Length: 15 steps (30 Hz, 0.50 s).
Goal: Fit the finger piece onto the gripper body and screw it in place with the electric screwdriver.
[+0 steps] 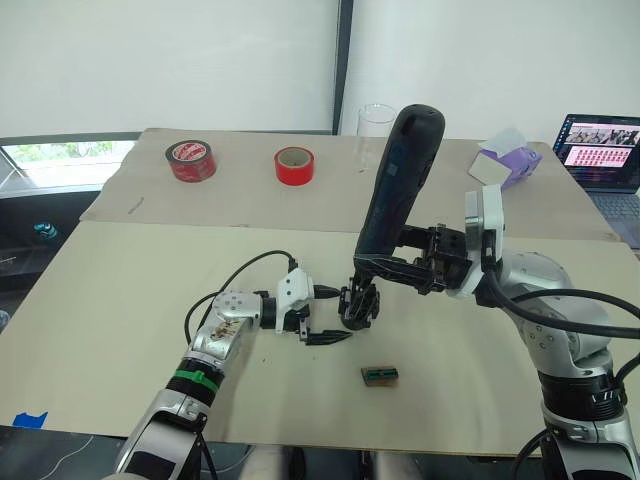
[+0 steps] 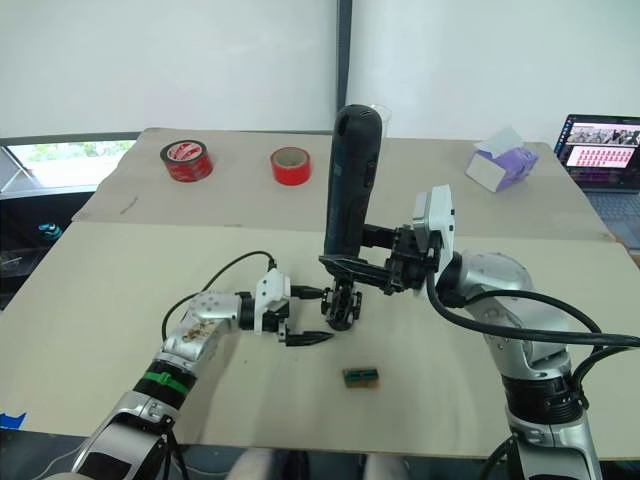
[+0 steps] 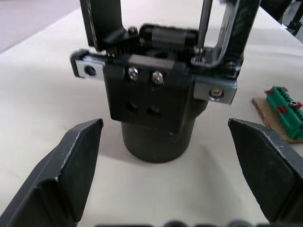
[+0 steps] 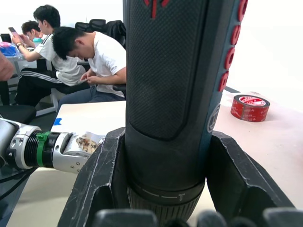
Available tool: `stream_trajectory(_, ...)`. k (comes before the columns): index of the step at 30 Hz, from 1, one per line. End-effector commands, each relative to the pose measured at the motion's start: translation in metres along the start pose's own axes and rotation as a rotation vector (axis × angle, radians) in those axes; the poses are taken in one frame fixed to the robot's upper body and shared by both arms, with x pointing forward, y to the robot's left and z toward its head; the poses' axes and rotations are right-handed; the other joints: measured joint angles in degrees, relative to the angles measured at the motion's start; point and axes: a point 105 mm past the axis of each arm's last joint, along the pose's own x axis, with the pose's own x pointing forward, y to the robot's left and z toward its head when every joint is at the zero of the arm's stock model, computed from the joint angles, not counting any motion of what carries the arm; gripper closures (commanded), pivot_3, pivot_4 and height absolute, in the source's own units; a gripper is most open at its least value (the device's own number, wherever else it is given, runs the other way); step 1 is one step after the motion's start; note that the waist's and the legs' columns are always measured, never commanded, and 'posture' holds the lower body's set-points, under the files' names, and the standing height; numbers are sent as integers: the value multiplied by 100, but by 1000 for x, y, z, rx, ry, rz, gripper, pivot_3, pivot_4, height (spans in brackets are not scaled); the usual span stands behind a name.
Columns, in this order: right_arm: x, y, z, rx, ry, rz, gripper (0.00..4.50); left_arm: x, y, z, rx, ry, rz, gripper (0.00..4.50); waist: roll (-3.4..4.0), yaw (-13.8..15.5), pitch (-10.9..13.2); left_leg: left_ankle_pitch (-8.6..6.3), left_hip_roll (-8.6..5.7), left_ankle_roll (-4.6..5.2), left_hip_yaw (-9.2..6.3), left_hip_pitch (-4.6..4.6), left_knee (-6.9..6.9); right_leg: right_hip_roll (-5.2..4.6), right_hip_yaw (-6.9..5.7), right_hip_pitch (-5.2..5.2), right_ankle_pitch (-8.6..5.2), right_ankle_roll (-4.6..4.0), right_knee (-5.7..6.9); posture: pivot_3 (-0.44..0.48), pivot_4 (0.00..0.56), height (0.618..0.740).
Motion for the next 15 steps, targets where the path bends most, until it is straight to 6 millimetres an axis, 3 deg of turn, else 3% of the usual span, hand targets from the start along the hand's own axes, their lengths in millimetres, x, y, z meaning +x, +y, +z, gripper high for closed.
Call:
stream_trajectory(1, 1, 2, 11, -52, -24, 11, 2580, 7, 4, 9, 42, -16, -9, 0, 0, 0, 0, -1, 0, 1, 0, 0, 0, 0, 0, 0, 0, 0, -1, 0, 150, 740)
stream_trajectory(15, -1, 2, 12, -58, -15, 1, 2580, 27, 5, 6, 29, -11, -56, 0, -1, 0, 0, -4, -1, 9, 0, -1, 1, -1, -1, 0, 1, 0, -2, 0, 150, 740)
